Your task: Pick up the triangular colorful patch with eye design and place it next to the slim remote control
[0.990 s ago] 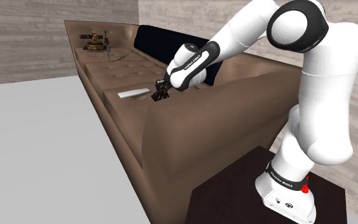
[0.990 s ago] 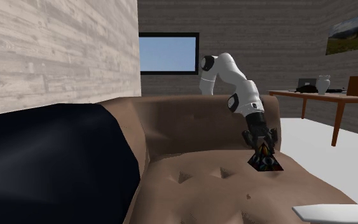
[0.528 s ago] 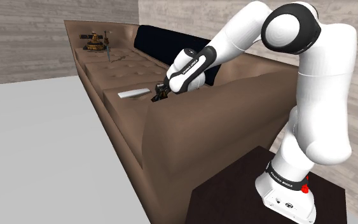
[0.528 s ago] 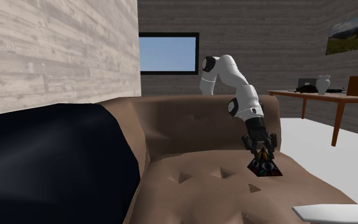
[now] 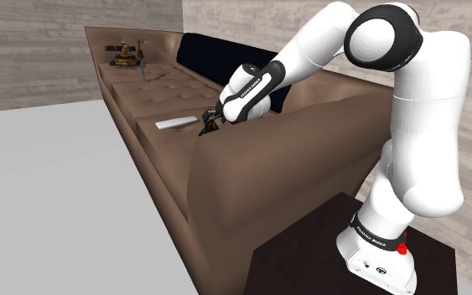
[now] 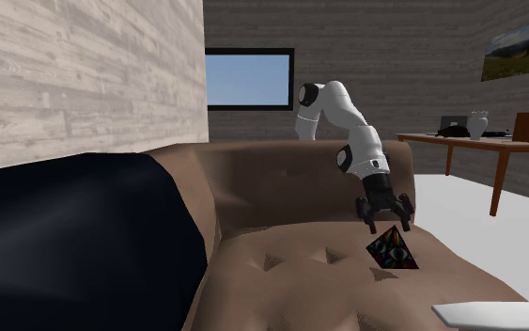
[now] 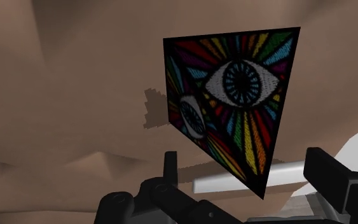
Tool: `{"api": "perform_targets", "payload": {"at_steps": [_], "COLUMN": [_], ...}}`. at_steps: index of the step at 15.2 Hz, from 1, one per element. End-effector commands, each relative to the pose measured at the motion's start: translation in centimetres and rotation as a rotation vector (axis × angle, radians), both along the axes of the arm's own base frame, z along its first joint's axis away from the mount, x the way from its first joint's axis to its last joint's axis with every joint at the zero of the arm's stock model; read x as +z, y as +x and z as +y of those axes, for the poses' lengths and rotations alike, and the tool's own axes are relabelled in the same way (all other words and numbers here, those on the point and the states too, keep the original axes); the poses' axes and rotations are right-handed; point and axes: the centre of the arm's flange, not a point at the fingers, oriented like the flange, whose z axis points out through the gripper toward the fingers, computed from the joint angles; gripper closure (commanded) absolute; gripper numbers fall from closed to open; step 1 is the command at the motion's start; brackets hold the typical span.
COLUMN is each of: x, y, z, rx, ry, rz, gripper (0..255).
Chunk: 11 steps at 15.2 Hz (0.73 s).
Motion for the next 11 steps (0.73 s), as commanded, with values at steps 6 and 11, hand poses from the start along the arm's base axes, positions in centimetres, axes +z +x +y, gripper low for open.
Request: {"api": "perform_targets", "payload": {"at_steps": [6,11], "x": [4.1,4.1], "y": [-2.9,-2.9], "z": [0.3,0.3], "rx": [0.0,0.0], "ry": [0.0,0.0], "rz": [0.0,0.0], "gripper": [0,0]}}
